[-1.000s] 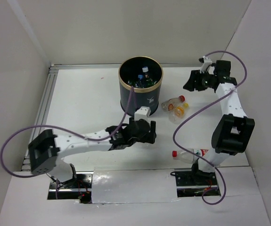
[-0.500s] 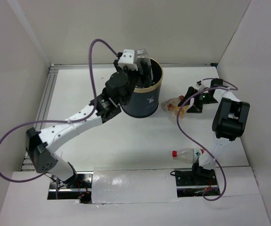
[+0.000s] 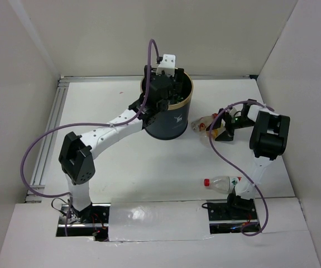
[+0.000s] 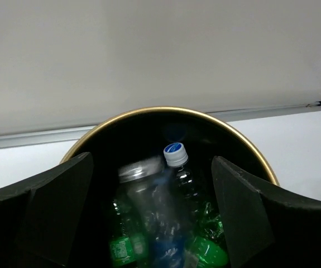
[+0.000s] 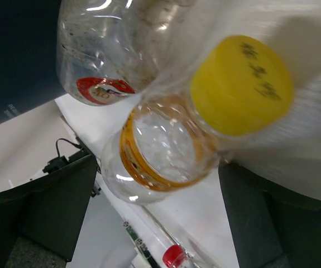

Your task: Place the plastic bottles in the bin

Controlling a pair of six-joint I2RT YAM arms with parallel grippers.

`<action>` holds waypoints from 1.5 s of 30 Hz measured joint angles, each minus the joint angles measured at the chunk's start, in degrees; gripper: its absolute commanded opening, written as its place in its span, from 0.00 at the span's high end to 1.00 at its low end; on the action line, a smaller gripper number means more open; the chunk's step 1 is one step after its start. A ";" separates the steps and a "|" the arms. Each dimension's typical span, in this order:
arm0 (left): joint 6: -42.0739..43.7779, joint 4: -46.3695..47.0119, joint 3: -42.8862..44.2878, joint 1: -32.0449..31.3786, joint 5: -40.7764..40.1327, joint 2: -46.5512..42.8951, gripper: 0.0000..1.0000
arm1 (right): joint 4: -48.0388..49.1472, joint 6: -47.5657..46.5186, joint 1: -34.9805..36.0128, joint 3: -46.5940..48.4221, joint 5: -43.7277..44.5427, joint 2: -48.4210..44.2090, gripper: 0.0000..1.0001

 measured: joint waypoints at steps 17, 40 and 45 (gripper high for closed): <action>-3.37 2.47 -35.74 -16.37 21.07 -35.34 0.04 | -16.00 -14.19 -5.31 17.88 -1.97 0.96 0.82; -6.69 12.39 -42.40 -24.72 38.45 -7.41 0.02 | 7.50 -16.52 31.78 58.51 -0.57 2.71 0.05; -3.26 12.72 -39.12 -24.94 40.41 -5.42 0.01 | 4.15 -18.38 31.08 55.80 1.84 1.97 0.00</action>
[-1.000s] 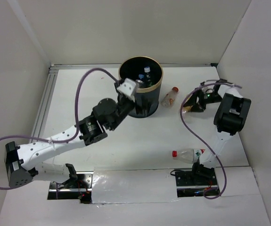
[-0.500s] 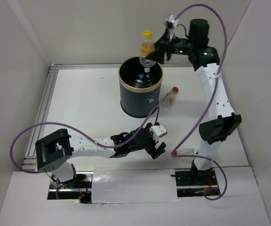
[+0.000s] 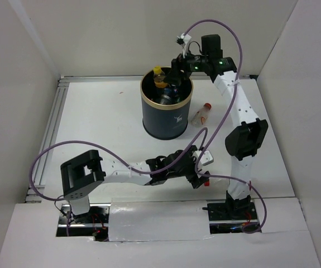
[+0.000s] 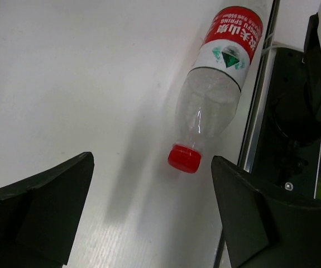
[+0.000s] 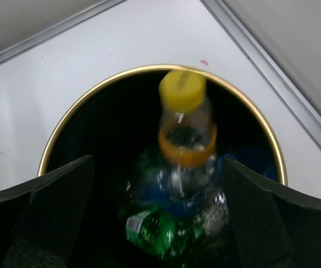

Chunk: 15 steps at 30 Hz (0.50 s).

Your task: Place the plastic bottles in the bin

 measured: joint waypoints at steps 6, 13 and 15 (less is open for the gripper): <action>6.23 -0.31 4.11 0.02 4.70 2.49 0.02 | 0.26 0.15 -7.21 -13.05 -0.46 -12.17 0.00; 13.51 -1.75 7.65 0.00 14.40 8.81 0.06 | 0.04 -0.31 -27.65 -29.38 -4.55 -26.49 0.00; 14.82 -2.34 8.72 0.00 15.41 11.19 0.06 | -0.72 -1.29 -30.86 -34.45 -5.38 -29.46 0.00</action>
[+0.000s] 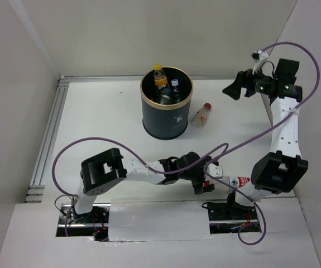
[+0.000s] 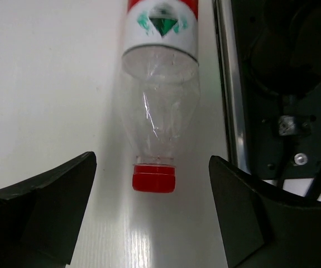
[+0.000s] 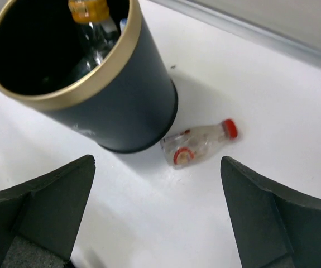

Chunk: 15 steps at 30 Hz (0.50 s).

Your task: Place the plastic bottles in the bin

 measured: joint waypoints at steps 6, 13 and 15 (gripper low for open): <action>1.44 -0.31 2.32 -0.09 0.07 6.75 0.26 | -2.10 -3.02 -4.09 -12.24 -2.99 -6.54 0.00; 0.85 -0.66 3.15 -0.48 -2.89 7.61 0.98 | -2.78 -4.61 -7.82 -19.56 -3.74 -10.75 0.00; -0.15 -0.57 2.08 -0.61 -5.18 6.38 1.00 | -1.64 -3.28 -9.90 -21.55 -4.26 -11.17 0.00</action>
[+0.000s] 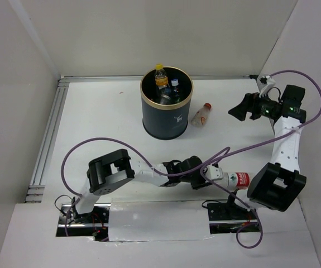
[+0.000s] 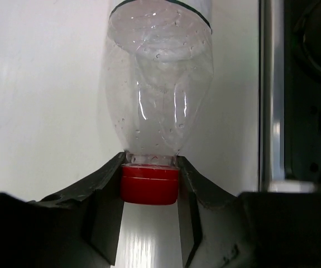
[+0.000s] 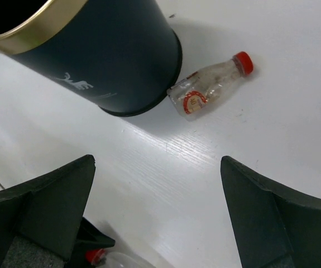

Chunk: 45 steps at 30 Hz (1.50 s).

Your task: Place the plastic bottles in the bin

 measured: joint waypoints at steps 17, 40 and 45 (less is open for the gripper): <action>-4.76 -6.21 -7.61 13.16 -22.62 -43.43 1.00 | 8.04 5.81 -8.57 -5.51 -7.15 -1.66 0.00; -9.33 -19.47 5.81 26.75 -36.54 -33.14 0.01 | 5.70 -1.33 -5.44 -9.75 0.44 0.74 0.00; -9.57 -21.79 4.63 27.08 -37.66 -37.11 0.01 | 9.86 6.23 1.68 -9.75 4.26 5.66 0.00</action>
